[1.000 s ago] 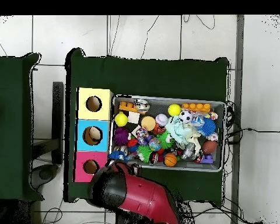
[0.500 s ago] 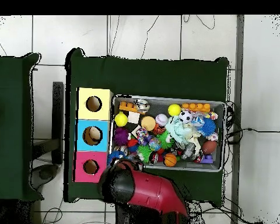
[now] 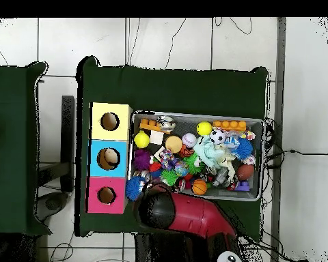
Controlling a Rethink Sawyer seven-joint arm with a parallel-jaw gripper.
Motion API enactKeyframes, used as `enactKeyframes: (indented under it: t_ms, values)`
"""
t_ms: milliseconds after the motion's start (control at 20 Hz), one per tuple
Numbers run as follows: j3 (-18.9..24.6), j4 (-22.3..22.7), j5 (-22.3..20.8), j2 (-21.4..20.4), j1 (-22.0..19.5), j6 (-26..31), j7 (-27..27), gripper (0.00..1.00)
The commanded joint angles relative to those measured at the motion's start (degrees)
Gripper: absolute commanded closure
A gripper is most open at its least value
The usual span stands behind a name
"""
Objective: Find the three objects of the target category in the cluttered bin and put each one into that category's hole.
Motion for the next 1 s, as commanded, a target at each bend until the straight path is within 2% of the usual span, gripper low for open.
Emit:
enactKeyframes:
  t_ms: [50,450,800,1000]
  values:
    - [9.14,-5.49,-7.36,3.61,-5.16,-3.27,-4.9,1.0]
    - [12.29,-8.78,-12.11,4.61,-9.24,-2.58,-5.2,1.0]
    - [14.98,-9.41,-15.37,3.69,-11.74,-2.19,-4.56,1.0]
    - [15.98,-9.63,-17.66,3.75,-13.31,-4.35,-3.84,1.0]
